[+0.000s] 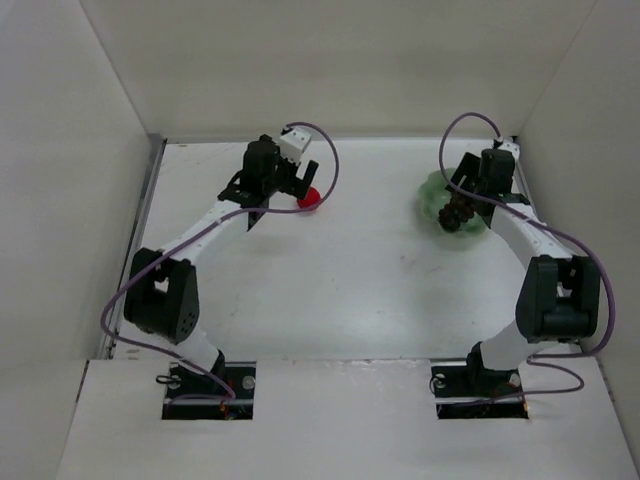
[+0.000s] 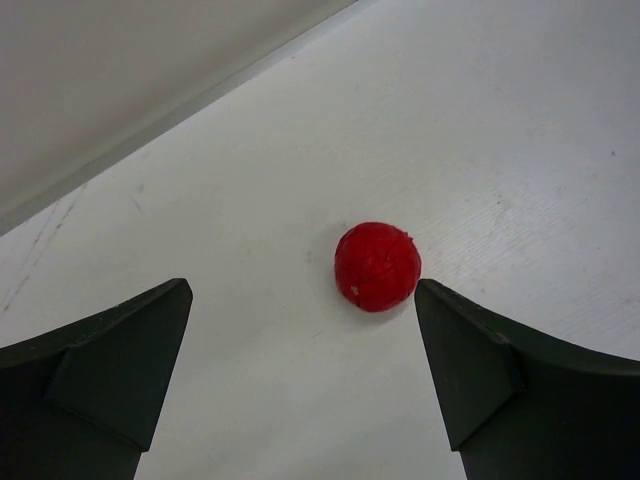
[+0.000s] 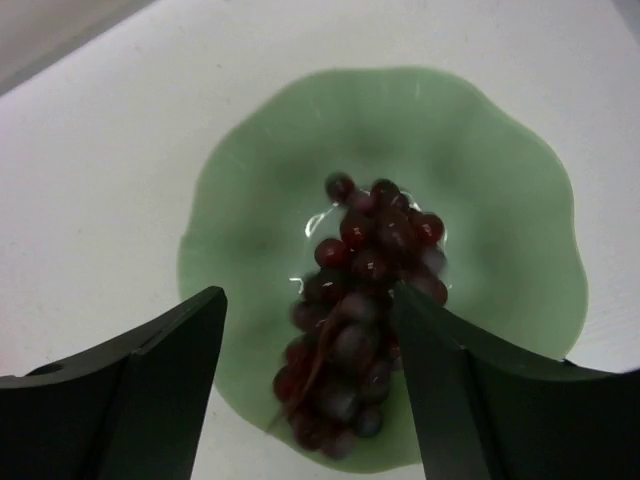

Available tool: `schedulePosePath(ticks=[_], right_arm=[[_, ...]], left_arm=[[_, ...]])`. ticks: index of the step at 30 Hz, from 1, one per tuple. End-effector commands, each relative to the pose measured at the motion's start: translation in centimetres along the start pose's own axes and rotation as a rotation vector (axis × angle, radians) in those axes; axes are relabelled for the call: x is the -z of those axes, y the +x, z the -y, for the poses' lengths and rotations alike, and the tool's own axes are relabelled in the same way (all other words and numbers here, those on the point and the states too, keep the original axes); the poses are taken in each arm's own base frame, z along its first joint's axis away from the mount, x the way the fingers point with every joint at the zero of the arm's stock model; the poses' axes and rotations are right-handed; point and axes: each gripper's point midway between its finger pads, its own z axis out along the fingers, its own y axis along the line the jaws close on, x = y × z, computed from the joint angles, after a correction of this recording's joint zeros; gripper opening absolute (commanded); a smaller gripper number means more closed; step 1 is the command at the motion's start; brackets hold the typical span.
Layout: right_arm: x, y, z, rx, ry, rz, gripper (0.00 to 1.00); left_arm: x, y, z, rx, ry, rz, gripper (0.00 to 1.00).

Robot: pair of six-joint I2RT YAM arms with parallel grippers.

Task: Place and organize the fake fruits in the fruit bowl

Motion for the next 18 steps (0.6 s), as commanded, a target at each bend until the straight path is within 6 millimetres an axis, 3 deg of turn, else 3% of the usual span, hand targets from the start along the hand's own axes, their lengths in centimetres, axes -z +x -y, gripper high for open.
schedulePosePath(ticks=[1, 6, 11, 14, 18], right_arm=[[0.9, -2.2, -1.5, -0.044, -0.093, 0.051, 0.82], [3.2, -3.7, -1.2, -0.064, -0.108, 0.111, 0.89], [4.9, -2.8, -0.5, -0.058, -0.113, 0.121, 0.9], [5.9, -2.2, -0.5, -0.047, -0.119, 0.126, 0.92], [7.6, -1.9, -0.6, -0.047, -0.141, 0.147, 0.94]], left_arm=[[-2.3, -2.5, 1.5, -0.03, 0.039, 0.064, 1.0], [-6.4, -0.9, 2.4, -0.017, 0.053, 0.016, 1.0], [-9.8, -0.2, 3.4, -0.007, 0.08, -0.001, 1.0], [-11.0, 1.3, 3.9, 0.0, 0.093, -0.036, 1.0], [-11.0, 4.0, 4.2, 0.02, 0.122, -0.103, 1.0]])
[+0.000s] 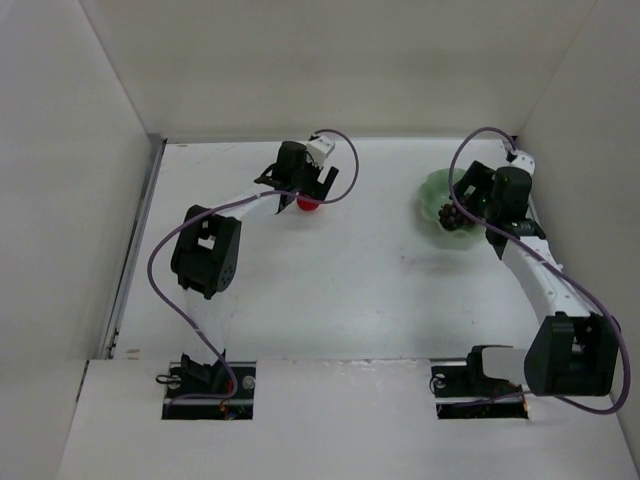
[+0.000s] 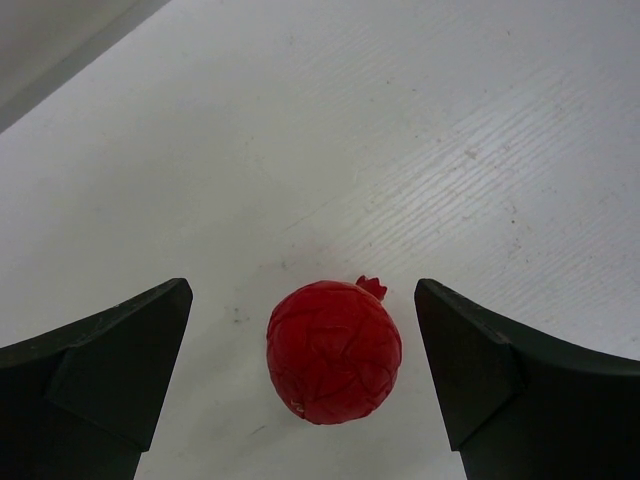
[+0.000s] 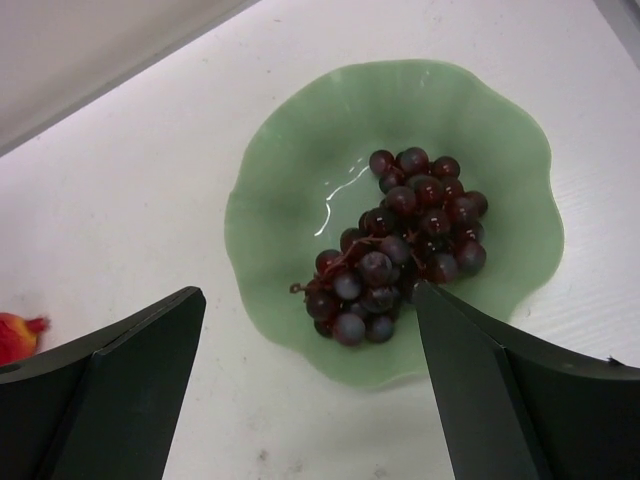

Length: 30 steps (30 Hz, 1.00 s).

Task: Place and organize the fake fruits in the fruit bowl

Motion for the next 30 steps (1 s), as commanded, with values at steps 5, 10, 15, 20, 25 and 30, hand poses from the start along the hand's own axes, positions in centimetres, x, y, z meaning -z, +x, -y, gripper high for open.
schedulePosePath(ticks=[5, 10, 15, 20, 25, 30], right_arm=[[2.4, -1.7, -1.0, -0.003, -0.052, 0.089, 0.95], [3.2, -2.3, -1.2, -0.002, -0.065, 0.111, 0.96], [3.6, -2.2, -1.0, 0.006, -0.064, 0.117, 0.96], [3.9, -2.0, -0.9, 0.001, -0.066, 0.121, 0.96], [5.0, -3.0, -0.6, -0.015, -0.067, 0.161, 0.95], [6.5, -4.6, 1.3, -0.046, 0.025, 0.239, 0.95]], left_arm=[[0.2, 0.8, 1.7, 0.04, 0.112, -0.025, 1.0], [-0.5, 2.5, 2.4, 0.044, 0.13, -0.076, 0.95], [-0.7, 3.8, 1.3, 0.028, 0.113, -0.106, 0.9], [-0.5, 3.3, 1.3, -0.004, 0.119, -0.095, 0.66], [1.0, 0.9, 3.1, -0.102, 0.15, -0.042, 0.37], [2.6, -7.8, 8.5, -0.284, 0.203, 0.171, 0.23]])
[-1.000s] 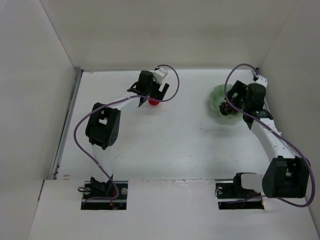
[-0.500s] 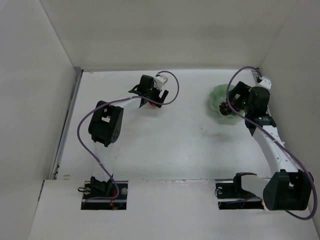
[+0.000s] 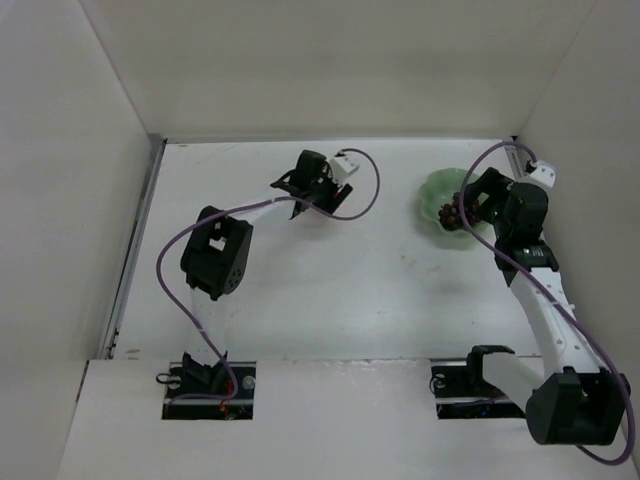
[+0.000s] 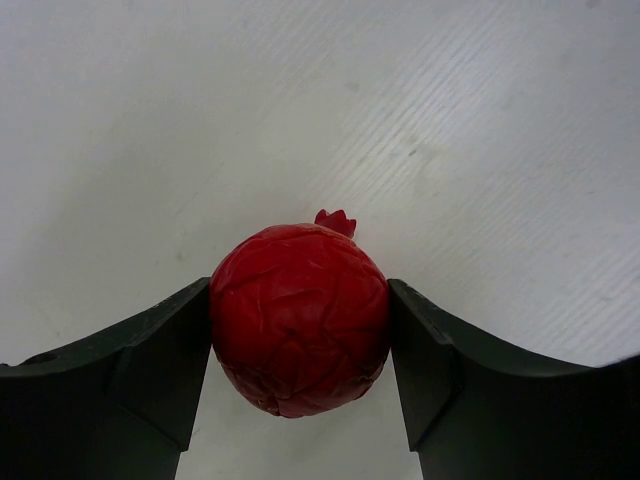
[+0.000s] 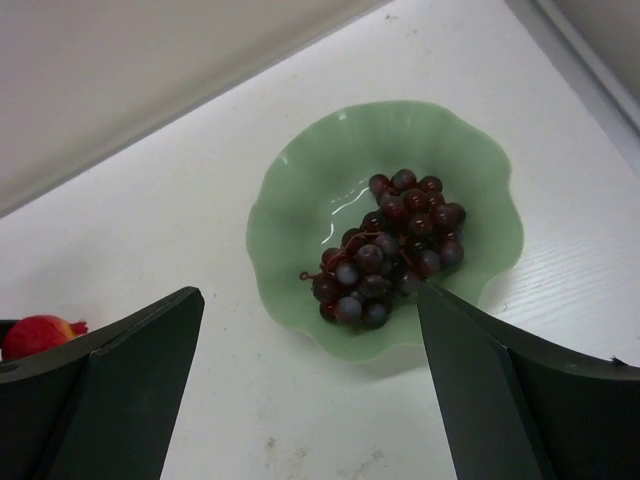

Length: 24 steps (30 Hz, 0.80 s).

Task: Place and organize the fake fruits in the fruit bowl

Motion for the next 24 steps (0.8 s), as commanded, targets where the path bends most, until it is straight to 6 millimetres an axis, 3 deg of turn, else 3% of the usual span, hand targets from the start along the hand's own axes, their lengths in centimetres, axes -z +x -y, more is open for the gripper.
schedulePosePath(ticks=[1, 5, 9, 12, 18, 22, 24], right_arm=[[1.1, -2.8, 1.6, -0.035, 0.09, 0.123, 0.95], [2.1, -4.4, 3.5, -0.099, 0.165, 0.22, 0.95], [2.8, -6.2, 4.0, -0.163, 0.16, 0.306, 0.95], [3.3, -6.4, 4.2, -0.187, 0.153, 0.321, 0.95], [5.9, -7.6, 5.2, -0.234, 0.177, 0.398, 0.95], [7.9, -9.2, 6.4, -0.256, 0.239, 0.488, 0.96], [8.2, -9.8, 6.4, -0.248, 0.242, 0.509, 0.97]], left_arm=[[3.7, -13.5, 3.9, -0.2, 0.019, 0.321, 0.23], [2.8, -21.1, 10.8, -0.272, 0.086, 0.53, 0.31], [1.3, -26.2, 16.2, -0.297, 0.117, 0.726, 0.38], [-0.4, -28.9, 18.8, -0.283, 0.135, 0.844, 0.46], [-3.5, -30.5, 20.6, -0.249, 0.171, 0.923, 0.57], [-4.7, -29.2, 22.2, -0.257, 0.22, 0.9, 0.63], [-5.0, -28.5, 23.0, -0.262, 0.239, 0.885, 0.74]])
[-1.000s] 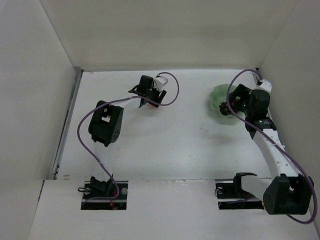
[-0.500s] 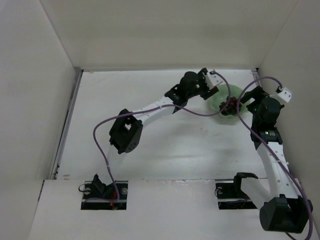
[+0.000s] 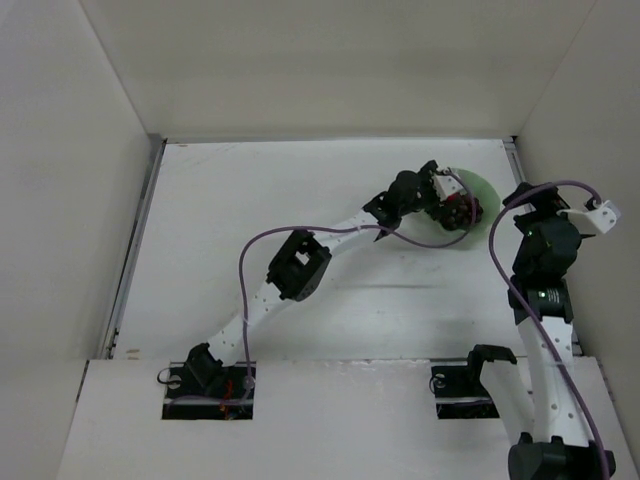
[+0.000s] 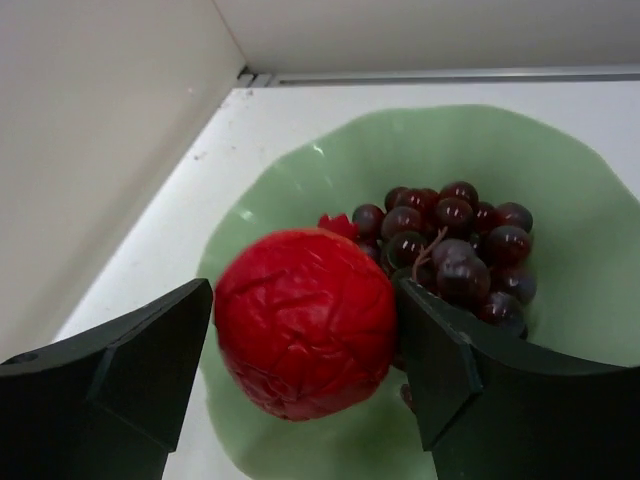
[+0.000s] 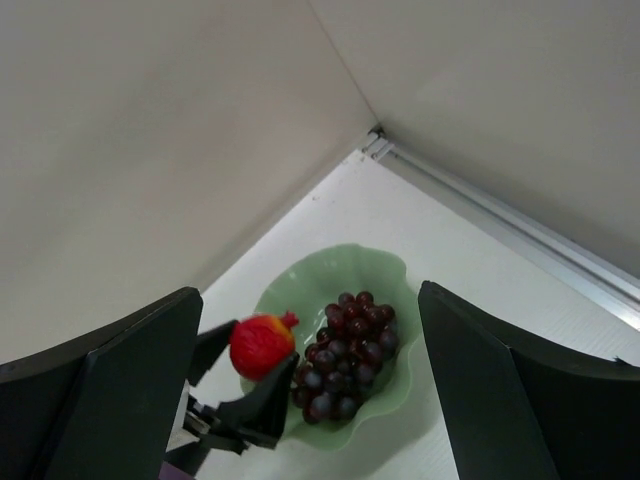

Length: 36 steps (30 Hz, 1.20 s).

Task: Place and organize the fake fruits in the fruit bowl

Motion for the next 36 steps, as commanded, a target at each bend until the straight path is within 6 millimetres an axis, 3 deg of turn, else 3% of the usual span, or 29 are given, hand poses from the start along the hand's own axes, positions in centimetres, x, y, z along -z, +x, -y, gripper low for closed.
schedulePosePath(ticks=[1, 3, 5, 10, 14, 17, 20, 23, 28, 33, 36], right_arm=[[-0.1, -2.2, 0.1, -0.02, 0.024, 0.088, 0.97], [-0.4, -1.5, -0.4, 0.003, 0.002, 0.061, 0.98], [-0.5, -1.1, -0.7, 0.006, -0.017, 0.044, 0.98], [0.0, -0.6, -1.8, -0.005, -0.069, 0.019, 0.98], [0.4, -0.6, -1.7, 0.007, -0.072, 0.013, 0.99], [-0.4, 1.3, -1.1, 0.052, -0.048, -0.061, 1.0], [-1.9, 5.2, 0.8, 0.075, -0.002, -0.231, 1.0], [-2.4, 7.5, 2.1, 0.013, 0.034, -0.34, 1.0], [-1.8, 9.9, 3.7, 0.005, 0.058, -0.41, 1.0], [0.2, 14.0, 6.7, 0.003, 0.137, -0.517, 1.0], [1.8, 14.8, 7.6, -0.037, 0.151, -0.511, 1.0]], left_arm=[[0.2, -8.6, -1.1, -0.015, -0.004, 0.177, 0.79], [0.4, -9.2, -1.3, -0.024, -0.016, 0.183, 0.93], [0.6, -10.3, -2.2, -0.047, -0.054, 0.193, 0.99], [2.4, -14.3, -5.5, -0.068, -0.168, 0.242, 1.0], [6.0, -18.1, -7.8, -0.083, -0.251, 0.279, 1.0], [10.2, -18.9, -8.3, -0.141, -0.26, 0.223, 1.0], [16.3, -17.3, -8.2, -0.226, -0.256, 0.112, 1.0], [23.7, -12.2, -9.1, -0.249, -0.271, -0.08, 1.0], [39.1, -4.1, -13.4, -0.195, -0.463, -0.4, 1.0], [53.3, -0.7, -15.6, -0.198, -0.687, -0.574, 1.0], [59.0, 0.1, -15.5, -0.192, -0.817, -0.618, 1.0]])
